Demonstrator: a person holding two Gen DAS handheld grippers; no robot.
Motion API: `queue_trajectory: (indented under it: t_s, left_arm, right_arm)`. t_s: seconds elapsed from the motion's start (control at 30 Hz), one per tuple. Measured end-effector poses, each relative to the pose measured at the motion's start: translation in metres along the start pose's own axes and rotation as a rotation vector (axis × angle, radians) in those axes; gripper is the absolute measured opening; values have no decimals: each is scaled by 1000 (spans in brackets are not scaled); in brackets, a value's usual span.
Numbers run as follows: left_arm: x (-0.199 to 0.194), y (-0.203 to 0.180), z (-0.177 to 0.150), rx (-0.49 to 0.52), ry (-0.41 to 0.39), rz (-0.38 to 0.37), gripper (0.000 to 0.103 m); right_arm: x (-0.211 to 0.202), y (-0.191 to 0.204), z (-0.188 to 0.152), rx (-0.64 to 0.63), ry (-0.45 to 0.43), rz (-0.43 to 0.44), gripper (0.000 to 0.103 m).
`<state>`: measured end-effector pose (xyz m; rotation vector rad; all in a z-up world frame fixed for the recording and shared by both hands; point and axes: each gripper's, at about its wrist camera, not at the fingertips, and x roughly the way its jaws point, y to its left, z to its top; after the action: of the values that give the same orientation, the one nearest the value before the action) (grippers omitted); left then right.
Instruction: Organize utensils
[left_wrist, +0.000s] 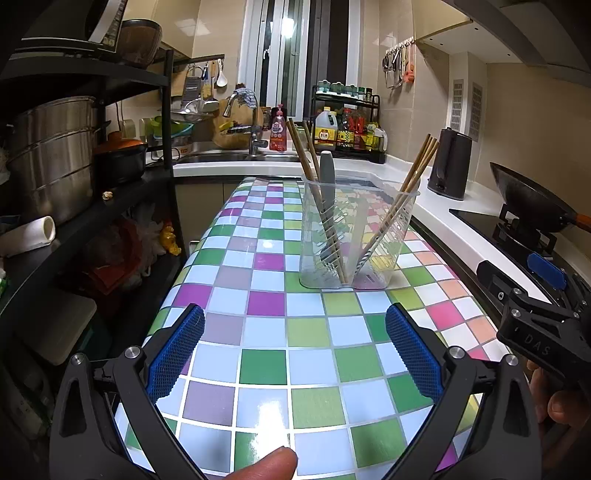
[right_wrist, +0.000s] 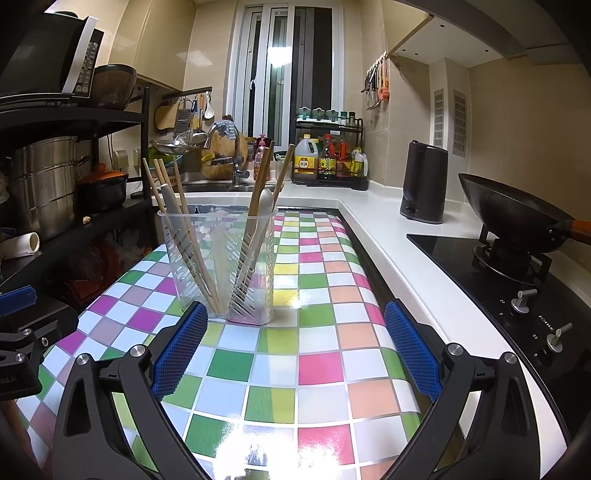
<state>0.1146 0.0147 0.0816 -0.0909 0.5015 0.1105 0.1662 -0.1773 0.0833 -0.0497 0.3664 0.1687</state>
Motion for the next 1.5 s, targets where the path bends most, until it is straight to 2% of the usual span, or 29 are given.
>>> queue_trajectory:
  t_s: [1.5]
  left_arm:
    - [5,-7,-1,19,-5,-10,95]
  right_arm:
    - [6,1,-3,-3,33,-2,96]
